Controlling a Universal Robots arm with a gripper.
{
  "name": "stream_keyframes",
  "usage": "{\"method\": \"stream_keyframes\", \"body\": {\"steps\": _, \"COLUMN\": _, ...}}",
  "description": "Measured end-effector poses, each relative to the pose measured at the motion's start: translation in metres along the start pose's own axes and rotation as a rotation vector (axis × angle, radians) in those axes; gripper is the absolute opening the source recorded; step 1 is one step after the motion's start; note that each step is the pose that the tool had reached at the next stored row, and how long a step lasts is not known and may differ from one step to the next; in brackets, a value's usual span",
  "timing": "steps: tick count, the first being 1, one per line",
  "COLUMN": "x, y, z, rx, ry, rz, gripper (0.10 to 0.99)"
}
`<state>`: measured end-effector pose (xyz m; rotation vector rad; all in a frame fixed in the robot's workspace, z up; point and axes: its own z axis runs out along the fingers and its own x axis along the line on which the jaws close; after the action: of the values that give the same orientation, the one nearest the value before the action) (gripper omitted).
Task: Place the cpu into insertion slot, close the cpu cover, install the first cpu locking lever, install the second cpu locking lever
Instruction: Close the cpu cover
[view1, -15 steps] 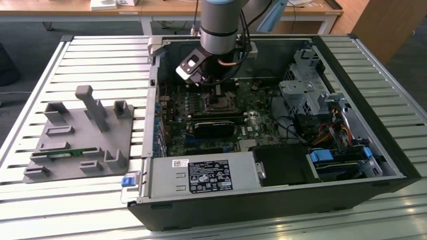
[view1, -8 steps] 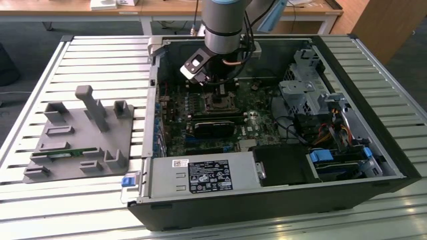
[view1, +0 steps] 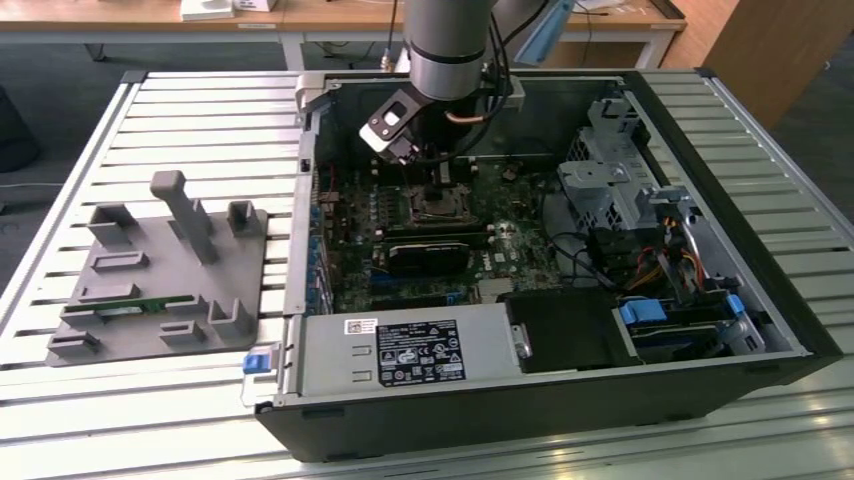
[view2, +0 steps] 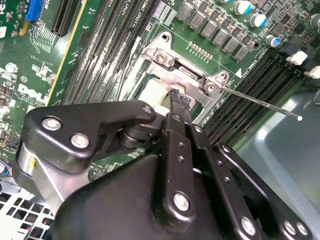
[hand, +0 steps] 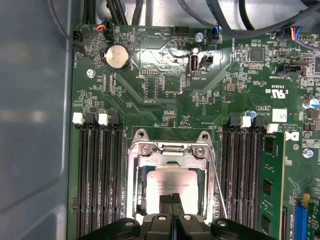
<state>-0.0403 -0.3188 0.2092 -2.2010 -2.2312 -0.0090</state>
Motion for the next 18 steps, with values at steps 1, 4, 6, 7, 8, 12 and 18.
{"method": "stream_keyframes", "body": {"steps": 1, "x": 0.0, "y": 0.0, "z": 0.0, "rx": 0.0, "ry": 0.0, "rz": 0.0, "gripper": 0.106}}
{"method": "stream_keyframes", "body": {"steps": 4, "x": 0.0, "y": -0.0001, "z": -0.0001, "rx": 0.0, "ry": -0.0002, "rz": 0.0, "gripper": 0.106}}
{"method": "stream_keyframes", "body": {"steps": 6, "x": 0.0, "y": -0.0001, "z": -0.0001, "rx": 0.0, "ry": -0.0002, "rz": 0.0, "gripper": 0.106}}
{"method": "stream_keyframes", "body": {"steps": 7, "x": 0.0, "y": -0.0001, "z": -0.0001, "rx": 0.0, "ry": 0.0, "rz": 0.0, "gripper": 0.106}}
{"method": "stream_keyframes", "body": {"steps": 8, "x": 0.0, "y": 0.0002, "z": -0.0001, "rx": 0.0, "ry": -0.0002, "rz": 0.0, "gripper": 0.106}}
{"method": "stream_keyframes", "body": {"steps": 12, "x": -0.0001, "y": 0.0056, "z": -0.0002, "rx": 0.001, "ry": -0.0003, "rz": 0.0, "gripper": 0.106}}
{"method": "stream_keyframes", "body": {"steps": 18, "x": -0.0002, "y": 0.0102, "z": -0.0001, "rx": 0.001, "ry": -0.0001, "rz": 0.0, "gripper": 0.106}}
